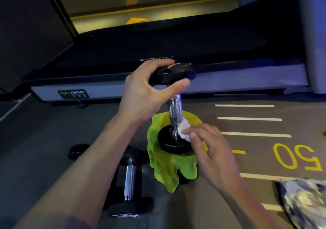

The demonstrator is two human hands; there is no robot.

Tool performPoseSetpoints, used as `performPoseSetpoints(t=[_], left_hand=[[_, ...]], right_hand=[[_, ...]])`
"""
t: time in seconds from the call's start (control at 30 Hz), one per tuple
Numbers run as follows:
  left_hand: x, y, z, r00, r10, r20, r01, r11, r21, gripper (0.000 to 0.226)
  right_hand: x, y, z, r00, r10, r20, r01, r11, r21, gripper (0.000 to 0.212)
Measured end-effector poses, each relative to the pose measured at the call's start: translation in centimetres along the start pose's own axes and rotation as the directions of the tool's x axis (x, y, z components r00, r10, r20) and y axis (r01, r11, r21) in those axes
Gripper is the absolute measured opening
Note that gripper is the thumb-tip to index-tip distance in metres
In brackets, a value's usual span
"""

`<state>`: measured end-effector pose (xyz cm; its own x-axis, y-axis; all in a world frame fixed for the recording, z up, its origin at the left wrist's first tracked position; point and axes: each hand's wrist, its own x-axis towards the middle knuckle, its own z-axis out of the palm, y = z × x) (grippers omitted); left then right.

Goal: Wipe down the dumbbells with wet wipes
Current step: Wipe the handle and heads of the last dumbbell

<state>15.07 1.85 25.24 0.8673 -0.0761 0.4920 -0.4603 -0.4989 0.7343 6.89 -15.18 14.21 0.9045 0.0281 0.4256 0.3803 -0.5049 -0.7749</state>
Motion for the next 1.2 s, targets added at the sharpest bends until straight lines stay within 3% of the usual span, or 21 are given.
performPoseSetpoints(t=[0.1,0.23,0.4,0.53,0.77,0.87,1.0,1.07,1.2], left_hand=[[-0.2,-0.2,-0.2,0.999,-0.027,0.036,0.027,1.0,-0.007,0.047],[-0.4,-0.8,0.3,0.998,-0.058,-0.015,0.057,0.996,-0.066,0.042],[-0.2,-2.1,0.2,0.992,-0.102,-0.074,0.091,0.985,-0.149,0.044],[0.5,-2.4,0.1,0.993,-0.11,-0.046,0.102,0.982,-0.16,0.041],[1.3,-2.5,0.1,0.993,-0.121,-0.005,0.118,0.977,-0.178,0.039],[1.4,-2.7,0.2,0.992,-0.122,-0.014,0.117,0.975,-0.191,0.038],[1.8,-3.1,0.3,0.989,-0.145,-0.04,0.132,0.965,-0.226,0.042],[1.9,-3.0,0.5,0.988,-0.151,-0.038,0.139,0.964,-0.229,0.04],[2.2,-3.0,1.0,0.989,-0.142,-0.05,0.13,0.971,-0.2,0.039]], right_hand=[[2.4,0.0,0.9,0.992,0.129,-0.01,-0.13,0.991,-0.027,0.012],[4.0,0.2,0.2,0.948,0.3,0.102,-0.314,0.935,0.163,0.01],[3.3,-1.2,0.3,0.988,0.151,0.032,-0.153,0.984,0.09,0.013],[3.7,-1.0,1.1,0.993,0.117,-0.013,-0.117,0.992,0.058,0.014],[8.8,-1.2,2.1,0.951,0.256,-0.175,-0.166,0.897,0.411,0.009],[6.8,-0.9,1.7,0.975,0.224,-0.019,-0.192,0.876,0.441,0.012],[5.2,0.6,-0.2,0.945,0.238,0.226,-0.281,0.943,0.181,0.012],[6.3,0.4,-1.0,0.913,0.254,0.319,-0.309,0.942,0.134,0.012],[6.8,-1.1,-1.1,0.889,0.255,0.381,-0.295,0.954,0.052,0.02]])
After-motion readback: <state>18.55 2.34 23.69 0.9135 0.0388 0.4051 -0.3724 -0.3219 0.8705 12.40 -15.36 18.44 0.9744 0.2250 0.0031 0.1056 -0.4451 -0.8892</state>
